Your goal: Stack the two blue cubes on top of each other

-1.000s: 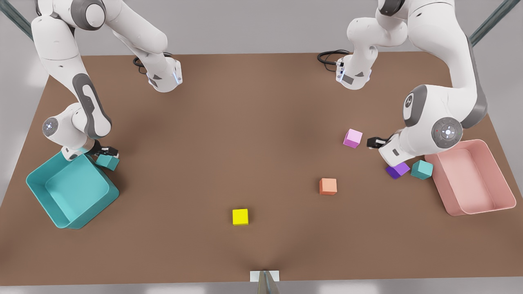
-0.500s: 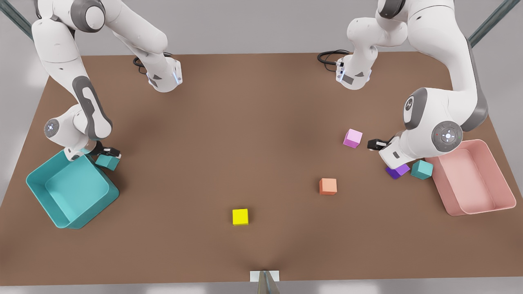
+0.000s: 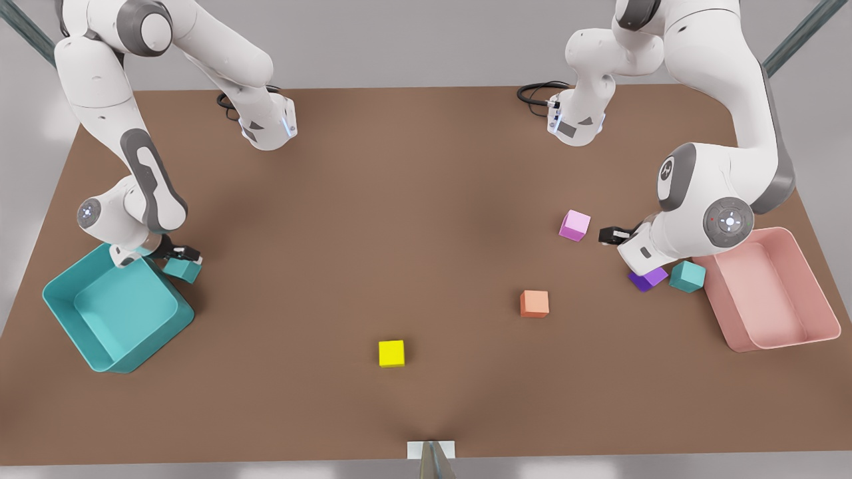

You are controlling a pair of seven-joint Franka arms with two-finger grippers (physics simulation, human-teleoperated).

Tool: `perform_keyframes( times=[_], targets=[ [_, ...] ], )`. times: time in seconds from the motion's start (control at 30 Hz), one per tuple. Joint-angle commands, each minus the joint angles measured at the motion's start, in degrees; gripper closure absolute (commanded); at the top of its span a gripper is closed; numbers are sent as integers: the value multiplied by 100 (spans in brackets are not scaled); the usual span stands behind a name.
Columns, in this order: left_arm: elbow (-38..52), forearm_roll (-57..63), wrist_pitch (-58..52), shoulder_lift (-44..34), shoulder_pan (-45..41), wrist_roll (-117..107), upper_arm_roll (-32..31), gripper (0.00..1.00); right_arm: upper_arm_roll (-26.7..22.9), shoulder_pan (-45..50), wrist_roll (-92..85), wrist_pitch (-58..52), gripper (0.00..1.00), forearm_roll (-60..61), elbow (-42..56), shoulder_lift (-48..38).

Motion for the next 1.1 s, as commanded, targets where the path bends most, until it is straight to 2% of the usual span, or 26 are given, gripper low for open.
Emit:
perform_keyframes(
  times=[0.0, 0.03, 0.1, 0.13, 0.17, 0.6, 1.07],
  targets=[
    [2, 4, -3, -8, 0, -1, 0, 0, 11, 0, -41, 24, 0, 70, 3, -11],
    [2, 4, -3, -9, 0, -1, 0, 0, 11, 0, -41, 15, 5, 70, 3, -20],
    [2, 4, -3, -8, 0, -1, 0, 0, 11, 0, -50, -11, 36, 70, 3, -29],
    [2, 4, -3, -9, 0, -1, 0, 0, 11, 0, -50, -29, 44, 70, 12, -38],
    [2, 4, -3, -8, 0, -1, 0, 0, 11, 0, -59, -38, 46, 62, 12, -46],
    [2, 4, 6, 9, 0, -1, 0, 0, -6, -176, -366, -512, 46, 70, -41, -231],
    [2, 4, -3, 9, 0, -1, 0, 0, -59, -553, -683, -1373, 45, -228, -384, -899]
  ],
)
